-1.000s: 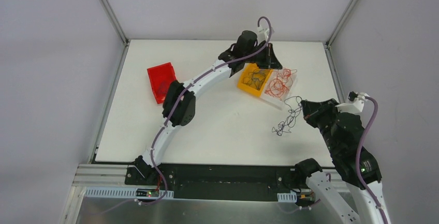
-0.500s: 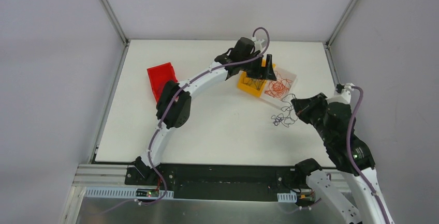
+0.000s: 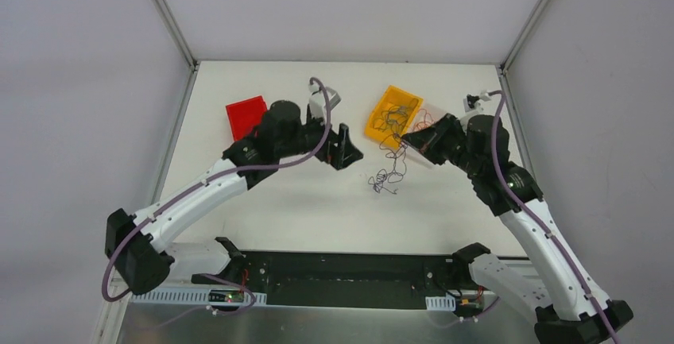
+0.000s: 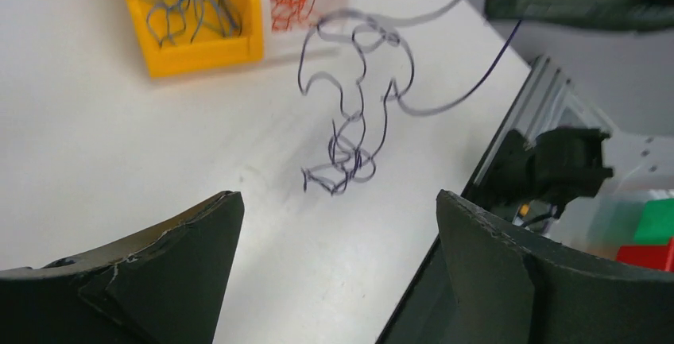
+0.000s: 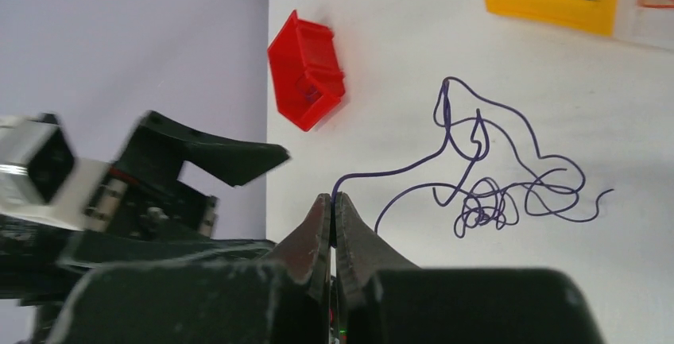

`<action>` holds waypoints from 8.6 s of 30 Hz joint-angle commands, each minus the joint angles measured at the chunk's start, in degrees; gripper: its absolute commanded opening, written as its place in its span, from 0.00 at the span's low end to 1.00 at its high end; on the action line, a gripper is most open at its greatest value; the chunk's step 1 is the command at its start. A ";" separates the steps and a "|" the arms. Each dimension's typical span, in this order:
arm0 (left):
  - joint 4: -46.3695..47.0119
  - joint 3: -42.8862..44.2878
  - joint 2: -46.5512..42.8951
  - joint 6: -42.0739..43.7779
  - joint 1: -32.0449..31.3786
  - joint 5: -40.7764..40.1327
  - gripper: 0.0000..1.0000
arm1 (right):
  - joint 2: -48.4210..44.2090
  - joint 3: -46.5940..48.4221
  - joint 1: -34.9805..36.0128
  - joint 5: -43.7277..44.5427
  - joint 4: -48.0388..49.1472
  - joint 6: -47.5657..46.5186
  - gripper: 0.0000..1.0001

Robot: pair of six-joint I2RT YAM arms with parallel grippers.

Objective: Untangle the cables

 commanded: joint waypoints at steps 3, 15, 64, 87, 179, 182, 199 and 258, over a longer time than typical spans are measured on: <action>10.42 -19.96 -12.62 3.90 0.22 -5.91 0.94 | 6.35 7.02 5.23 -3.99 8.42 2.49 0.00; 6.80 -25.45 -24.61 4.40 0.23 -9.47 0.95 | 21.63 15.89 15.01 -3.95 6.04 -2.29 0.00; 18.75 -14.87 -8.69 9.10 0.26 6.93 0.98 | 25.55 21.78 19.63 -22.22 1.97 -15.05 0.00; 13.88 -13.29 -11.85 2.88 0.27 -3.75 0.00 | 14.59 4.82 18.93 -1.17 8.19 -18.05 0.77; 9.28 -0.26 11.81 2.14 34.61 -41.41 0.00 | 0.33 -20.93 22.56 20.63 18.07 -16.19 0.00; 10.69 0.92 18.18 -0.05 36.19 -38.22 0.00 | 1.21 -19.66 22.50 20.08 17.45 -16.52 0.00; 4.54 6.71 24.19 -0.25 36.94 -39.14 0.51 | 7.15 -14.84 22.53 18.19 17.34 -17.04 0.00; -33.90 -13.08 -41.20 1.01 36.68 -47.53 0.99 | 103.71 85.73 33.32 8.46 31.58 -25.44 0.00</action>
